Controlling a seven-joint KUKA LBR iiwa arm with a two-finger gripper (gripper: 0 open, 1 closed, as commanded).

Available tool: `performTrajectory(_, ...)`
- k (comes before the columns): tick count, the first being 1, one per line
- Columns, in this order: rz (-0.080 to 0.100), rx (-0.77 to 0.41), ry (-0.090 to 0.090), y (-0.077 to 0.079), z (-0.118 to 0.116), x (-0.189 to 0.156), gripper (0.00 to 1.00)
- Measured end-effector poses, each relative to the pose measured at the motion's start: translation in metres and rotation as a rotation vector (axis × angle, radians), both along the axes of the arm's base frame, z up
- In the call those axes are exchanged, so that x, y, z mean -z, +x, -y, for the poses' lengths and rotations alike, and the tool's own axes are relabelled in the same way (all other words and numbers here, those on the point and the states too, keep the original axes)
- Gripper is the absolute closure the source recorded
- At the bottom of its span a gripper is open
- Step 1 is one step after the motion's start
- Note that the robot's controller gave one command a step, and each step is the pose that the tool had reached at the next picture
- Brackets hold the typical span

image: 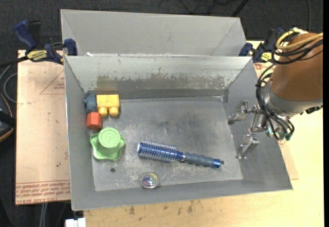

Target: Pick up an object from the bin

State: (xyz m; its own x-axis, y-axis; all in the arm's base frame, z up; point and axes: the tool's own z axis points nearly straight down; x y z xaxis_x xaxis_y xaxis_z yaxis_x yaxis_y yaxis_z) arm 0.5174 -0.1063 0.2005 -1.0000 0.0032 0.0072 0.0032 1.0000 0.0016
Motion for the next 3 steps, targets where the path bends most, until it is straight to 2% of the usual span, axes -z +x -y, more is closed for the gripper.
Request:
performTrajectory(1, 0.014, -0.294, 0.0, -0.028, -0.035, 0.117, 0.0)
performTrajectory(2, 0.009, -0.295, 0.0, -0.029, -0.034, 0.116, 1.0)
performTrajectory(3, 0.018, -0.327, -0.003, -0.009, -0.029, -0.005, 1.0)
